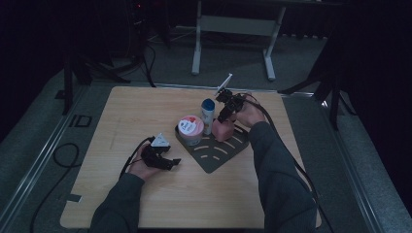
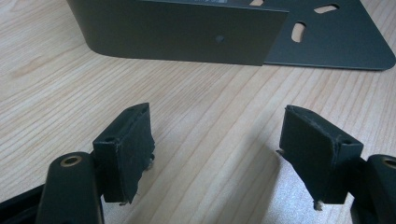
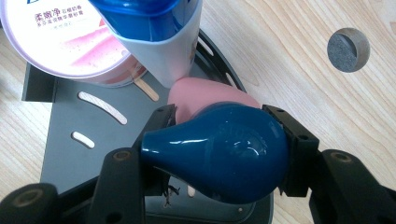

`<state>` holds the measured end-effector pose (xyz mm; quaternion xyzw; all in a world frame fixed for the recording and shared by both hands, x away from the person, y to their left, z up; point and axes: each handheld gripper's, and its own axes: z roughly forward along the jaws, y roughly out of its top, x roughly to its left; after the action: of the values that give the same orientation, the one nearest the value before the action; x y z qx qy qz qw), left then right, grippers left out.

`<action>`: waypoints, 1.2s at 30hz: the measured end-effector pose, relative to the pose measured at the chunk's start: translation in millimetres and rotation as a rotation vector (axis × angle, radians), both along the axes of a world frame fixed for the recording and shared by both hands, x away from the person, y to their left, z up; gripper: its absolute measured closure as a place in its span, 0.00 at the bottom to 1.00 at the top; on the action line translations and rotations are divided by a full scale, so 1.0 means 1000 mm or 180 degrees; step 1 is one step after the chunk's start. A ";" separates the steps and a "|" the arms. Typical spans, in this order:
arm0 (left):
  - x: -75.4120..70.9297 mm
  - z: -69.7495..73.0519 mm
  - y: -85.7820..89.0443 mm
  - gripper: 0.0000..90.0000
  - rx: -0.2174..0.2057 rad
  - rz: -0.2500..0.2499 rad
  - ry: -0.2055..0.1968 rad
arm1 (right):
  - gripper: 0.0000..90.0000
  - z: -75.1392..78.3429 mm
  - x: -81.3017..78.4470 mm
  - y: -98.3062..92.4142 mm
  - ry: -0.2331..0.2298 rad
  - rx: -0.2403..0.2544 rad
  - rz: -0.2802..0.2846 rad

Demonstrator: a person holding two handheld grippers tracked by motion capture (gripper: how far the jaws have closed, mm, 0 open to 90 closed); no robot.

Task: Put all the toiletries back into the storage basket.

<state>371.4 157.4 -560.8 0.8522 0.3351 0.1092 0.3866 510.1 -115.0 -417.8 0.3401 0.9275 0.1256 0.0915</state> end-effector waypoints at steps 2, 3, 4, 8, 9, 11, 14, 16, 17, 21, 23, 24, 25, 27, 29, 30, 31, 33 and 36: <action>0.000 0.000 0.000 0.28 0.0000 -0.0001 0.0002 | 0.53 0.000 0.000 0.000 -0.0011 0.0005 0.0000; 0.000 0.000 0.000 0.28 0.0002 -0.0001 0.0001 | 0.52 0.000 0.000 0.000 -0.0018 0.0006 0.0007; 0.000 0.000 0.000 0.28 0.0003 -0.0001 0.0000 | 0.52 0.000 0.000 0.000 -0.0021 0.0002 0.0012; 0.000 0.000 0.000 0.28 0.0005 -0.0001 0.0000 | 0.52 -0.001 -0.002 0.001 -0.0034 -0.0016 0.0007; 0.000 0.000 0.000 0.28 0.0005 -0.0001 0.0000 | 0.52 -0.001 -0.002 0.001 -0.0038 -0.0019 0.0010; 0.000 0.000 0.000 0.28 0.0010 -0.0002 -0.0003 | 0.52 -0.001 -0.003 0.002 -0.0051 -0.0024 0.0013; 0.000 0.000 0.000 0.28 0.0005 -0.0003 0.0000 | 0.51 -0.002 -0.004 0.002 -0.0068 -0.0028 0.0020; 0.000 0.000 0.000 0.28 0.0003 -0.0003 0.0001 | 0.48 -0.003 -0.004 0.001 -0.0056 -0.0002 0.0009; 0.000 0.000 0.000 0.28 0.0002 -0.0004 0.0002 | 0.44 -0.003 -0.003 0.000 -0.0028 0.0012 -0.0007; 0.000 0.000 0.000 0.28 0.0001 -0.0005 0.0001 | 0.38 -0.006 -0.002 -0.003 0.0040 0.0018 0.0028; 0.000 0.000 0.000 0.28 -0.0001 -0.0004 0.0000 | 0.32 -0.007 -0.003 -0.007 0.0033 0.0037 -0.0004; 0.000 0.000 0.000 0.28 -0.0002 -0.0004 0.0001 | 0.29 -0.007 -0.003 -0.009 0.0013 0.0035 0.0001; 0.000 0.000 0.000 0.28 -0.0002 -0.0003 0.0000 | 0.29 -0.006 -0.004 -0.010 0.0007 0.0036 0.0006; 0.000 0.000 0.000 0.28 0.0001 -0.0004 0.0001 | 0.26 -0.004 -0.006 -0.013 0.0018 0.0067 0.0011; 0.000 0.000 0.000 0.28 0.0002 -0.0003 0.0000 | 0.23 -0.003 -0.008 -0.015 0.0009 0.0027 0.0036; 0.000 0.000 0.000 0.28 0.0004 -0.0002 -0.0001 | 0.22 -0.002 -0.010 -0.017 -0.0008 0.0015 0.0057; 0.000 0.000 0.000 0.28 0.0005 -0.0002 -0.0001 | 0.22 -0.001 -0.011 -0.019 -0.0033 0.0027 0.0061; 0.000 0.000 0.000 0.28 0.0002 -0.0004 0.0001 | 0.22 0.001 -0.013 -0.021 -0.0044 0.0057 0.0048; 0.000 0.000 0.000 0.28 0.0002 -0.0001 -0.0002 | 0.21 0.006 -0.020 -0.031 -0.0066 0.0122 0.0075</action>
<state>371.1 157.1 -560.9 0.8524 0.3347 0.1094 0.3866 490.1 -146.0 -412.2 0.3295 0.9278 0.1479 0.0931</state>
